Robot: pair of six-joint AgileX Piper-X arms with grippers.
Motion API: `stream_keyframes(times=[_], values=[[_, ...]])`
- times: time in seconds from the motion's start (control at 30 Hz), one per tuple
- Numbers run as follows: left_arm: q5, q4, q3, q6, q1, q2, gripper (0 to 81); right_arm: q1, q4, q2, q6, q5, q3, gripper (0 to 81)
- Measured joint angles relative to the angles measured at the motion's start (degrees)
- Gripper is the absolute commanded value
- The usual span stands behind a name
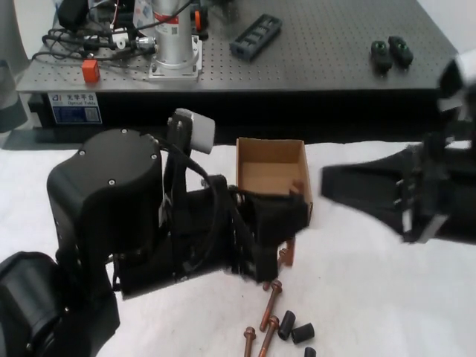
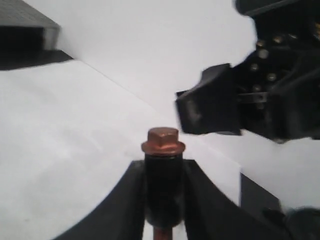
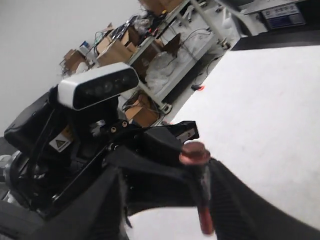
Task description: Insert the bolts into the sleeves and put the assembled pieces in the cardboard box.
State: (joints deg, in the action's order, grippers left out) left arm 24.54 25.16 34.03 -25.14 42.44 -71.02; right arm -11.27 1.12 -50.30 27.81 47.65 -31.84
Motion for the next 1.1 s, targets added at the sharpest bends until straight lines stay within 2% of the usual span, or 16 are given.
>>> stream_keyframes(times=[0.07,0.13,0.17,0.2,0.23,0.3,0.47,0.63,0.7,0.83,0.9,1.03,1.1], values=[[-5.2,-1.2,3.2,-1.0,-0.8,-2.7,0.6,2.6,-2.2,2.1,0.0,0.0,0.0,37.7],[-11.6,-7.8,11.6,-2.7,-2.4,-8.8,0.6,4.7,-4.3,3.7,-0.4,0.3,0.0,37.7],[-13.1,-14.1,19.1,-2.9,-3.5,-15.1,0.6,8.4,-7.9,5.9,-0.9,0.3,0.0,37.7],[-15.0,-17.8,23.4,-2.8,-4.0,-18.4,0.6,10.3,-10.4,7.1,-1.4,0.1,0.0,37.7],[-15.6,-22.6,28.3,-2.4,-4.6,-22.0,0.6,10.3,-10.9,7.3,-2.2,-0.6,0.0,37.7],[-16.1,-26.1,33.0,-1.0,-5.0,-25.8,0.6,14.7,-18.5,9.5,-5.0,-4.4,0.0,37.7],[-17.1,-40.5,55.7,1.6,-6.1,-43.3,0.6,17.2,-26.7,10.0,-8.6,-11.4,0.0,37.7],[-17.2,-54.0,75.9,3.5,-6.4,-59.8,0.6,17.7,-38.4,9.9,-16.3,-26.4,0.0,37.7],[-17.2,-55.6,78.4,3.7,-6.6,-61.8,0.6,17.7,-44.7,9.3,-19.3,-32.7,0.0,37.7],[-17.2,-58.1,82.5,3.8,-6.6,-65.8,0.6,17.7,-46.5,7.2,-20.0,-34.1,0.0,37.7],[-17.2,-58.4,83.5,3.8,-6.6,-67.1,5.2,17.7,-46.6,6.4,-20.1,-34.2,0.0,37.7],[-17.2,-58.6,83.7,3.8,-6.6,-67.8,22.9,17.7,-46.4,5.0,-20.1,-34.2,0.0,37.7],[-17.2,-58.8,83.9,3.7,-6.6,-67.9,28.9,17.7,-45.9,4.4,-20.1,-34.2,0.0,37.7]])
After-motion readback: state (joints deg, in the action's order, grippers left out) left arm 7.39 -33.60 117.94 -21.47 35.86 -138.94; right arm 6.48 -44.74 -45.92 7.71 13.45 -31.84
